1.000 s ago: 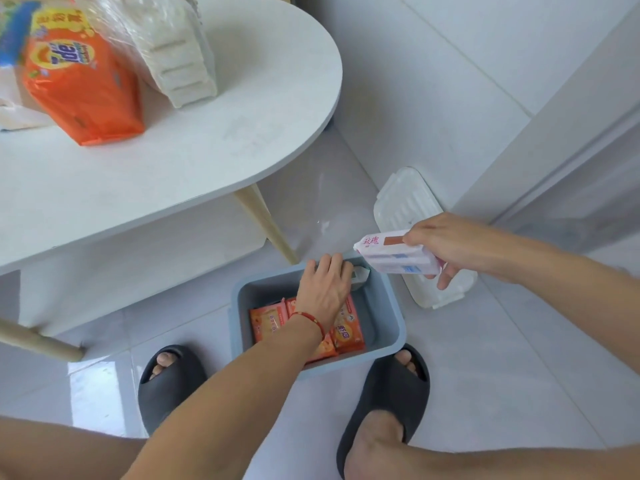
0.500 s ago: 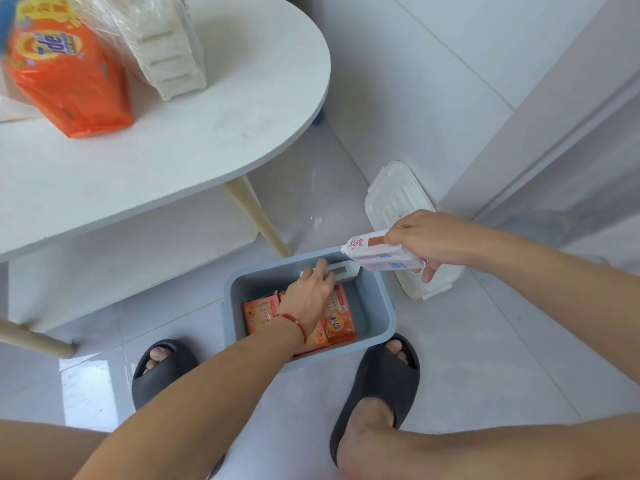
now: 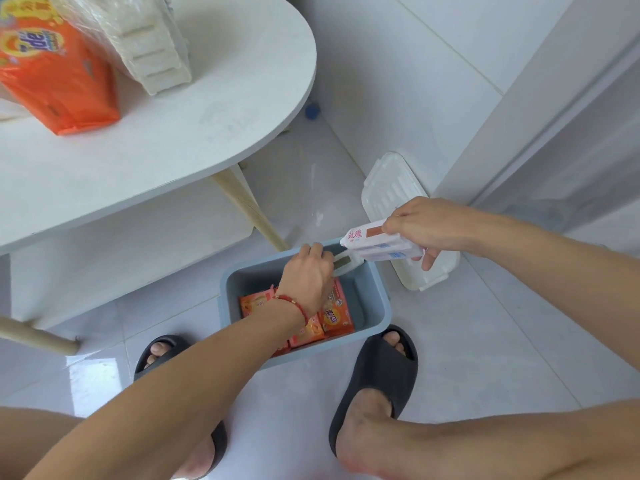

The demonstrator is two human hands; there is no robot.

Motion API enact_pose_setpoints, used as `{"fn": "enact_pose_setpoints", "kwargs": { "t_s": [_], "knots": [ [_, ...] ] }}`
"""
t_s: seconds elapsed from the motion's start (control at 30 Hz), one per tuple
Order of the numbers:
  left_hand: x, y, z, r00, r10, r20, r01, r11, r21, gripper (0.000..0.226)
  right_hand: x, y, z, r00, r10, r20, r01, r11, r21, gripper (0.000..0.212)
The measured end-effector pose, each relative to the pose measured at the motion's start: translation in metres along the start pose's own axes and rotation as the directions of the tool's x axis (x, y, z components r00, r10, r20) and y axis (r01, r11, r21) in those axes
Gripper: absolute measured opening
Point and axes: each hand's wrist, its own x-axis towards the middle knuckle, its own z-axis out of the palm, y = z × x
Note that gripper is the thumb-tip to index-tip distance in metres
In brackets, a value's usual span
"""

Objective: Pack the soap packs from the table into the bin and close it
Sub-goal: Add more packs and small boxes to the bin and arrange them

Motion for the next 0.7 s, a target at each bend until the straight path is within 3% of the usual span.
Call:
{"fn": "enact_pose_setpoints", "kwargs": {
  "t_s": [0.03, 0.1, 0.13, 0.17, 0.2, 0.3, 0.43, 0.53, 0.6, 0.7],
  "knots": [
    [-0.003, 0.001, -0.002, 0.991, -0.126, 0.035, 0.131, 0.974, -0.185, 0.024, 0.000, 0.000, -0.002, 1.000, -0.005, -0.008, 0.005, 1.000, 0.021, 0.032],
    [-0.010, 0.004, -0.002, 0.886, -0.364, 0.286, 0.462, 0.737, -0.493, 0.030, -0.001, -0.002, -0.003, 1.000, -0.009, -0.026, 0.011, 0.999, 0.048, 0.033],
    [-0.015, 0.006, 0.001, 0.818, -0.405, 0.409, 0.575, 0.616, -0.539, 0.033, -0.001, -0.003, -0.003, 0.999, -0.009, -0.031, 0.010, 0.999, 0.049, 0.034],
    [-0.022, 0.007, 0.005, 0.786, -0.411, 0.461, 0.615, 0.596, -0.517, 0.035, -0.002, -0.003, -0.002, 0.999, -0.009, -0.031, 0.011, 0.999, 0.041, 0.033],
    [-0.028, 0.009, 0.009, 0.788, -0.408, 0.462, 0.607, 0.641, -0.470, 0.036, -0.003, -0.004, 0.000, 1.000, -0.010, -0.026, 0.011, 1.000, 0.027, 0.032],
    [-0.042, 0.013, 0.018, 0.870, -0.366, 0.330, 0.463, 0.836, -0.295, 0.040, -0.003, -0.007, 0.010, 1.000, -0.010, 0.002, 0.010, 1.000, -0.026, 0.031],
    [-0.048, 0.012, 0.023, 0.924, -0.158, 0.349, 0.193, 0.979, -0.068, 0.058, -0.006, -0.009, 0.025, 0.999, -0.021, 0.030, 0.023, 0.996, -0.084, 0.033],
    [-0.045, 0.007, 0.025, 0.953, 0.058, 0.297, -0.102, 0.985, 0.137, 0.081, -0.009, -0.010, 0.033, 1.000, 0.009, -0.001, -0.009, 1.000, 0.025, 0.039],
    [-0.038, 0.005, 0.022, 0.914, 0.163, 0.371, -0.258, 0.940, 0.223, 0.089, -0.012, -0.010, 0.037, 0.998, 0.069, -0.008, -0.067, 0.989, 0.129, 0.030],
    [-0.037, 0.002, 0.022, 0.897, 0.075, 0.435, -0.216, 0.934, 0.285, 0.086, -0.012, -0.010, 0.050, 0.986, 0.166, -0.006, -0.156, 0.937, 0.314, 0.030]
  ]
}}
